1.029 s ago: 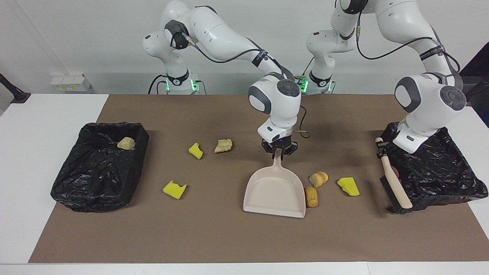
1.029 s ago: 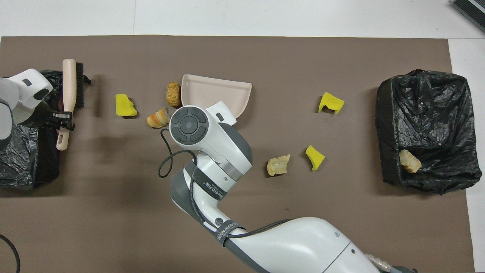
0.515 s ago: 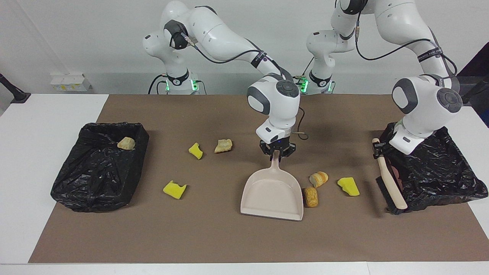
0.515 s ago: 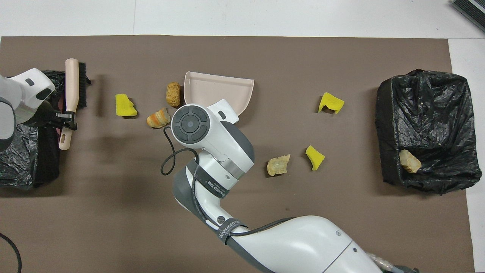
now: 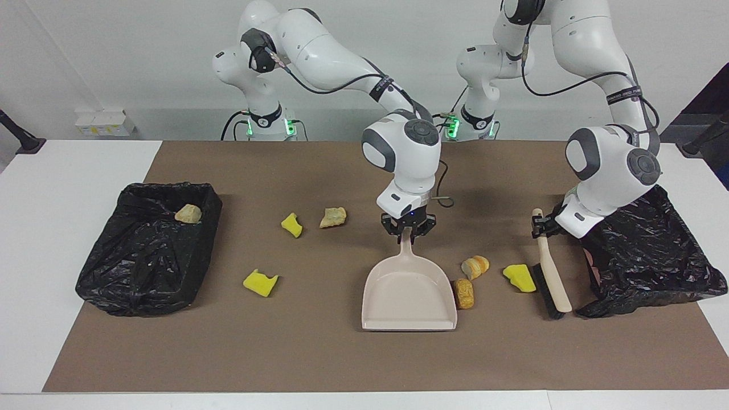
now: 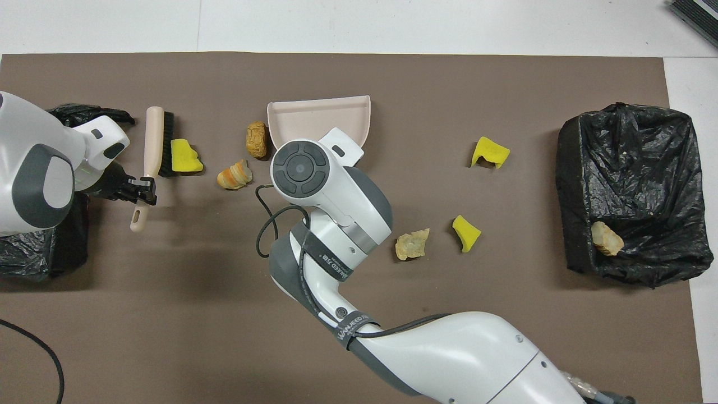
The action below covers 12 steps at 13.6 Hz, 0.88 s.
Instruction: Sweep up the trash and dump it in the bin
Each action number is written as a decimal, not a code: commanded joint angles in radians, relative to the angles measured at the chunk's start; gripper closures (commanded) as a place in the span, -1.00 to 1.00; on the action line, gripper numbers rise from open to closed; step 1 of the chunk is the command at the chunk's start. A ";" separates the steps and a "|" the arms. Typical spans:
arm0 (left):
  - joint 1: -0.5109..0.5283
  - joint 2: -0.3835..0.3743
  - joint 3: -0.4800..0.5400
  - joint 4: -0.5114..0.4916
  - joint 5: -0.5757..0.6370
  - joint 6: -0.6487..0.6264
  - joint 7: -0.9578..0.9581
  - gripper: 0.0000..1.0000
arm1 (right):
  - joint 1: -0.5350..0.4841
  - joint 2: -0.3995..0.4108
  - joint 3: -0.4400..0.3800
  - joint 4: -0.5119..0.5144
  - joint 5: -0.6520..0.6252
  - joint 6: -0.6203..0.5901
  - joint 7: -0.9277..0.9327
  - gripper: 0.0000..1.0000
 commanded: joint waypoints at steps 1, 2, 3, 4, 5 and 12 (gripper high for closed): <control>-0.027 -0.036 0.014 -0.039 -0.020 0.009 0.008 1.00 | -0.040 -0.036 0.009 -0.044 -0.021 0.025 -0.231 1.00; -0.027 -0.036 0.014 -0.039 -0.029 0.006 0.006 1.00 | -0.050 -0.041 0.009 -0.047 -0.020 0.019 -0.355 1.00; -0.028 -0.043 0.014 -0.048 -0.033 0.006 0.006 1.00 | -0.067 -0.042 0.010 -0.058 -0.017 0.022 -0.499 1.00; -0.034 -0.044 0.014 -0.051 -0.033 0.007 0.003 1.00 | -0.076 -0.050 0.015 -0.076 -0.015 0.019 -0.577 1.00; -0.042 -0.044 0.016 -0.051 -0.033 0.006 0.003 1.00 | -0.076 -0.065 0.013 -0.102 -0.017 0.022 -0.630 1.00; -0.047 -0.049 0.014 -0.054 -0.035 -0.005 0.003 1.00 | -0.140 -0.062 0.013 -0.115 -0.020 0.050 -1.091 1.00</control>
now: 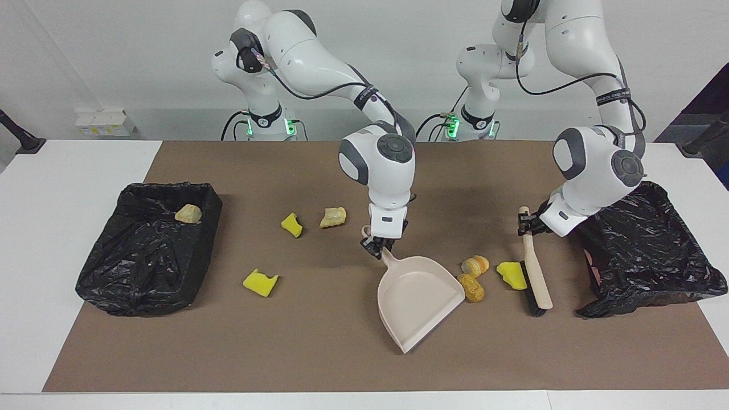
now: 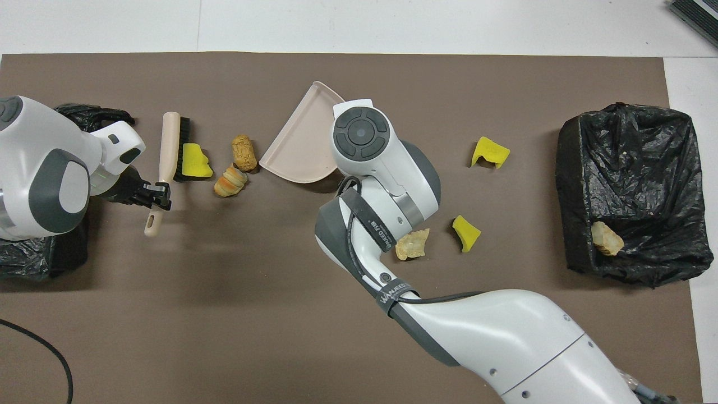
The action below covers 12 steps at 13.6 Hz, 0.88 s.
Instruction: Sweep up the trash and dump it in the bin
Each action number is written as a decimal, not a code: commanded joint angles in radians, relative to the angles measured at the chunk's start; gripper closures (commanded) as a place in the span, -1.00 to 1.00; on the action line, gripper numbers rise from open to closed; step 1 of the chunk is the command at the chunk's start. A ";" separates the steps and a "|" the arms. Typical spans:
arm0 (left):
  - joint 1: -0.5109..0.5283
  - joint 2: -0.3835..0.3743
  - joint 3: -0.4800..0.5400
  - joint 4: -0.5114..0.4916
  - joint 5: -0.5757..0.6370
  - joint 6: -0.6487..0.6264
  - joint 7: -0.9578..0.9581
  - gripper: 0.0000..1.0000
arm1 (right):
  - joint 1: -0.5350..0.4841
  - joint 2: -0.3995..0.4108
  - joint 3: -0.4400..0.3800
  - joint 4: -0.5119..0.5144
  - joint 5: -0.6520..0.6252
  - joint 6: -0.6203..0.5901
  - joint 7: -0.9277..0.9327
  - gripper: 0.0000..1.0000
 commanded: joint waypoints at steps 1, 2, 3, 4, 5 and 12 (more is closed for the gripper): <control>-0.016 -0.034 0.014 -0.031 -0.012 -0.003 0.003 1.00 | -0.040 -0.026 0.013 -0.049 -0.019 0.037 -0.174 1.00; -0.023 -0.034 0.014 -0.031 -0.014 -0.003 0.003 1.00 | -0.051 -0.024 0.013 -0.049 -0.019 0.037 -0.217 1.00; -0.029 -0.034 0.014 -0.031 -0.019 -0.003 0.003 1.00 | -0.063 -0.026 0.015 -0.049 -0.019 0.037 -0.275 1.00; -0.030 -0.034 0.014 -0.031 -0.025 -0.003 0.002 1.00 | -0.074 -0.026 0.015 -0.049 -0.017 0.037 -0.358 1.00; -0.030 -0.034 0.014 -0.032 -0.025 -0.003 0.002 1.00 | -0.076 -0.026 0.015 -0.051 -0.007 0.037 -0.441 1.00; -0.070 -0.056 0.016 -0.075 -0.043 0.005 -0.017 1.00 | -0.082 -0.041 0.019 -0.084 0.052 -0.032 -0.596 1.00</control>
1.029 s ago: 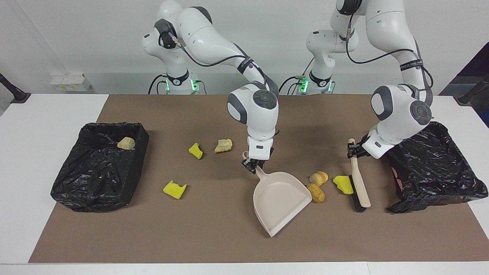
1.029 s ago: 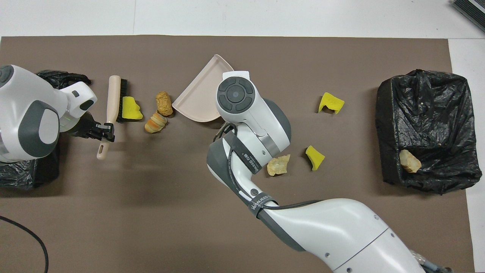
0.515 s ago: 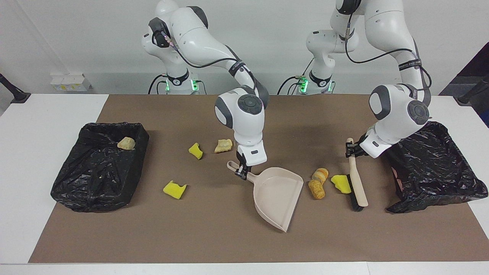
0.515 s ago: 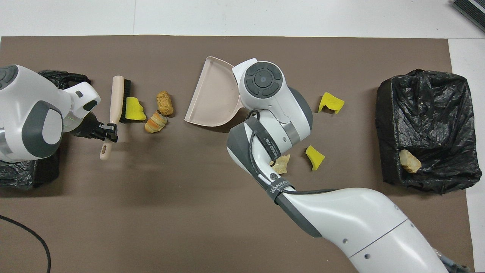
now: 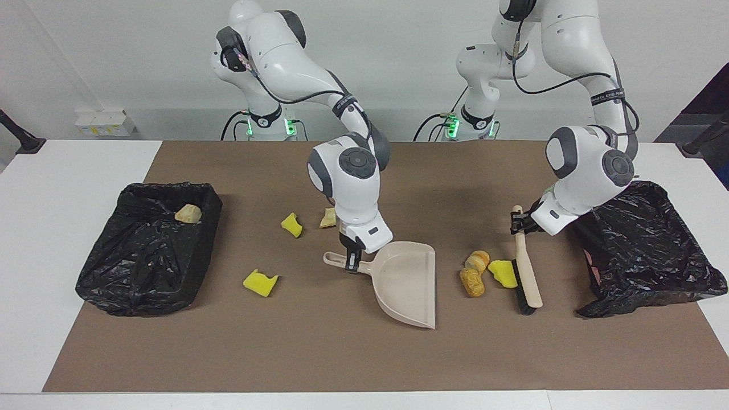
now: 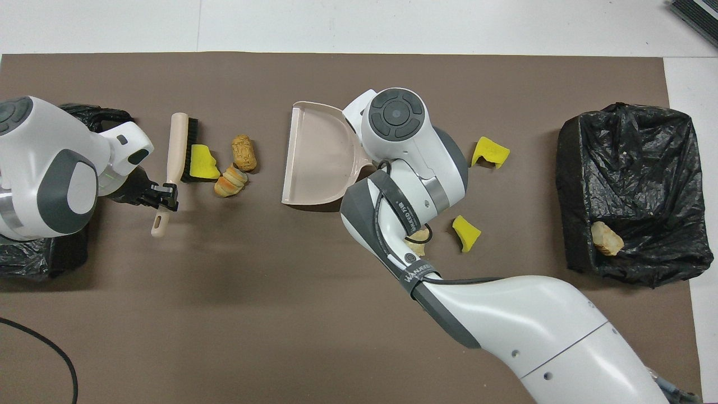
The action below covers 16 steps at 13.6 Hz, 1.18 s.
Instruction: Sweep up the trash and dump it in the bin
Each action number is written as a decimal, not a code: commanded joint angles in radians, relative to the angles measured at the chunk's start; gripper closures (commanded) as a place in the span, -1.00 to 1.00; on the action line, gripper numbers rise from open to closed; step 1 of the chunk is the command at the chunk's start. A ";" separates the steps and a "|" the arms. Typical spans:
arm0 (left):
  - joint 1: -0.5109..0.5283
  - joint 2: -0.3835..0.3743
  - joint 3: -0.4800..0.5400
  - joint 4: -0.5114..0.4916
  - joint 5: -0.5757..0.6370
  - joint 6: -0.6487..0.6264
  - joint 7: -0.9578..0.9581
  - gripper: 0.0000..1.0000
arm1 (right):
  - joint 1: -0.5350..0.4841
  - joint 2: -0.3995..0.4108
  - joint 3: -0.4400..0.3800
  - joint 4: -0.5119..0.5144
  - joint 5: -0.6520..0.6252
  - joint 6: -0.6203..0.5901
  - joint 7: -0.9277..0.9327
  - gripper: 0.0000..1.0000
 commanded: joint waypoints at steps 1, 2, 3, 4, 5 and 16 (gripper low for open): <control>-0.054 -0.058 0.014 -0.082 -0.029 0.019 -0.037 1.00 | -0.014 -0.034 0.011 -0.059 0.030 -0.015 -0.054 1.00; -0.074 -0.058 0.014 -0.085 -0.032 0.027 -0.057 1.00 | -0.013 -0.034 0.011 -0.059 0.030 -0.016 -0.054 1.00; -0.090 -0.058 0.014 -0.085 -0.035 0.028 -0.078 1.00 | -0.011 -0.034 0.013 -0.059 0.031 -0.016 -0.052 1.00; -0.106 -0.059 0.014 -0.088 -0.047 0.034 -0.101 1.00 | -0.011 -0.034 0.011 -0.059 0.031 -0.016 -0.052 1.00; -0.117 -0.067 0.014 -0.100 -0.056 0.049 -0.105 1.00 | -0.011 -0.034 0.013 -0.059 0.031 -0.016 -0.052 1.00; -0.129 -0.084 0.016 -0.137 -0.070 0.093 -0.109 1.00 | -0.013 -0.034 0.013 -0.059 0.031 -0.018 -0.054 1.00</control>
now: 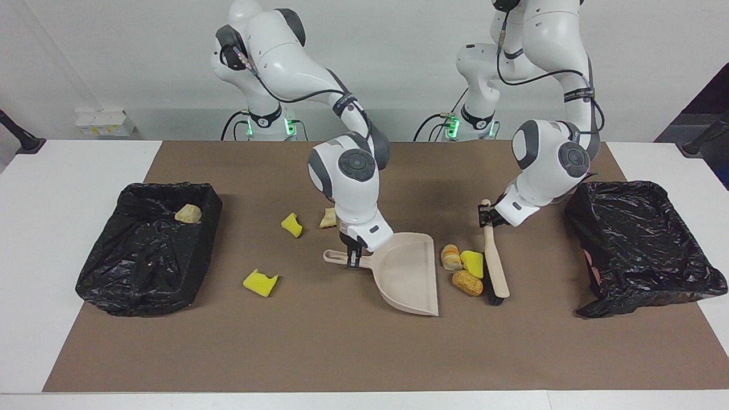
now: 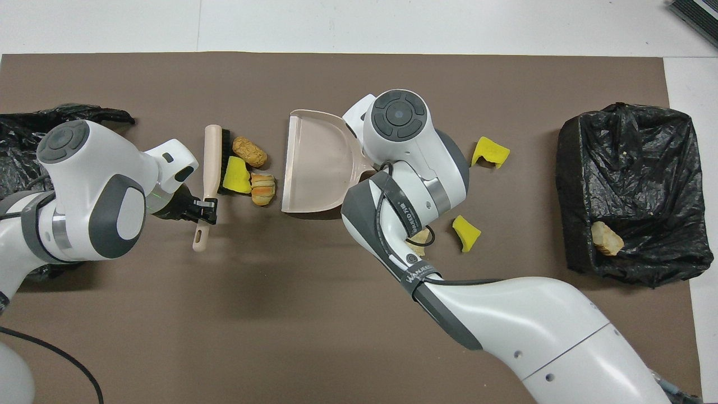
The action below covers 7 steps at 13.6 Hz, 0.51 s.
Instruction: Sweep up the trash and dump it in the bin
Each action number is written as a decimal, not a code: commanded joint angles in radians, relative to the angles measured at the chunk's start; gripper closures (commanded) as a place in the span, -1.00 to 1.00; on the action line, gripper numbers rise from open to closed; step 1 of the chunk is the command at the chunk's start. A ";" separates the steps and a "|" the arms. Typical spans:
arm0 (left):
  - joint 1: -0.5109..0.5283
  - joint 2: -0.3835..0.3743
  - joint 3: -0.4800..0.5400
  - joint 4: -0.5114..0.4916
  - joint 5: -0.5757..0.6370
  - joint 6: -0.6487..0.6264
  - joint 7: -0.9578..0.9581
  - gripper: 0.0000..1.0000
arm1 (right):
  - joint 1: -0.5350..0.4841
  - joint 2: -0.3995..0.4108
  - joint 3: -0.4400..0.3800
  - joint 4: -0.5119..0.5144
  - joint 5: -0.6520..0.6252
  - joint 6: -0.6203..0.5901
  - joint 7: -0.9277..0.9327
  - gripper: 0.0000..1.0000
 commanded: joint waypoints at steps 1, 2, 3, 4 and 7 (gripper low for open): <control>-0.016 -0.028 0.013 -0.026 -0.013 0.007 -0.009 1.00 | -0.012 -0.029 0.012 -0.052 0.024 -0.018 -0.047 1.00; -0.021 -0.028 0.015 -0.024 -0.013 0.004 -0.011 1.00 | -0.012 -0.031 0.012 -0.055 0.025 -0.016 -0.047 1.00; -0.021 -0.026 0.017 -0.015 -0.012 0.002 -0.009 1.00 | -0.012 -0.031 0.012 -0.055 0.025 -0.016 -0.047 1.00; -0.021 -0.020 0.018 -0.003 -0.007 -0.004 -0.020 1.00 | -0.012 -0.031 0.012 -0.057 0.025 -0.014 -0.047 1.00; -0.018 -0.032 0.023 0.015 0.007 -0.048 -0.058 1.00 | -0.012 -0.031 0.012 -0.057 0.039 -0.007 -0.047 1.00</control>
